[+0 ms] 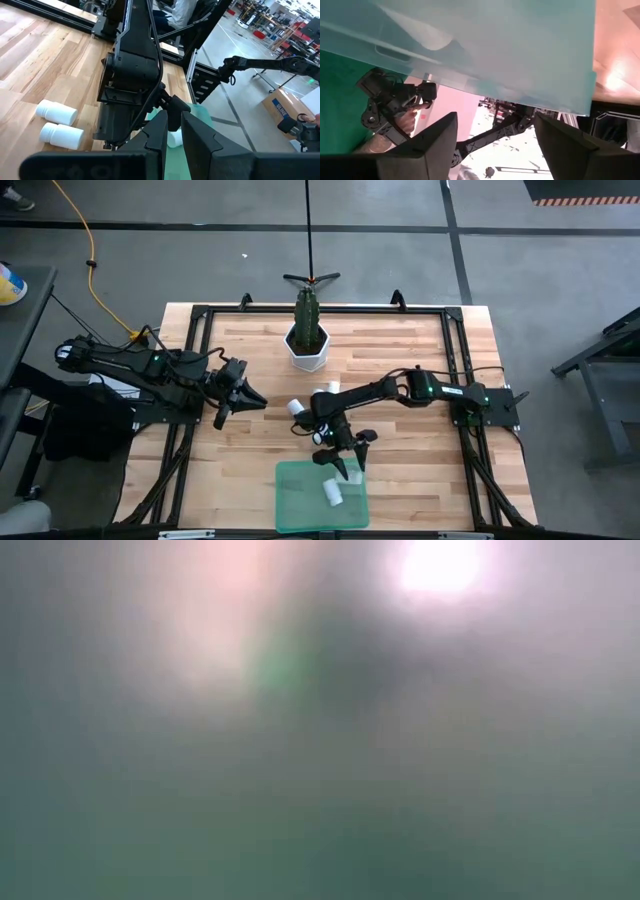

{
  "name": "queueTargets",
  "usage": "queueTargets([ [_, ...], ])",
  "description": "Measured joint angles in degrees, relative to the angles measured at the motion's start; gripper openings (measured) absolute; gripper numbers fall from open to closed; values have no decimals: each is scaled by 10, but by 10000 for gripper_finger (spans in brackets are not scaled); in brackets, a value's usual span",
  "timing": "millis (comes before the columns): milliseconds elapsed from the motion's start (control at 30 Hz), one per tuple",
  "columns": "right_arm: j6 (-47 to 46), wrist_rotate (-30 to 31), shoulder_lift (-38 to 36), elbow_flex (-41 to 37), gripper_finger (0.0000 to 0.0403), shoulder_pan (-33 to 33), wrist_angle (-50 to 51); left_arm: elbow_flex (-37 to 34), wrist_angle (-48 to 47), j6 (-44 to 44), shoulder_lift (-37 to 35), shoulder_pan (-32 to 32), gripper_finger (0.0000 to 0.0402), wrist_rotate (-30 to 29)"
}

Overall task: Pick and place pill bottles into a basket
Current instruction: Put the white pill bottle into the bin

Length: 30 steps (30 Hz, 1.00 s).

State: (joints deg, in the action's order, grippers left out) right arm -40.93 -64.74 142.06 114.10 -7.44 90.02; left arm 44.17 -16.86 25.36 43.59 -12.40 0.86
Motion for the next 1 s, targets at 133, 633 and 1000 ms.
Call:
queueTargets([
  [133, 5, -2, 0, 0, 248, 0, 0, 0, 0, 0, 0, 0, 90, 0],
  [633, 53, 53, -2, 136, 251, 15, 0, 0, 0, 0, 0, 0, 90, 0],
  [1000, 78, 500, -84, 165, 252, 15, -127, 1, 6, -11, 0, 0, 90, -14],
])
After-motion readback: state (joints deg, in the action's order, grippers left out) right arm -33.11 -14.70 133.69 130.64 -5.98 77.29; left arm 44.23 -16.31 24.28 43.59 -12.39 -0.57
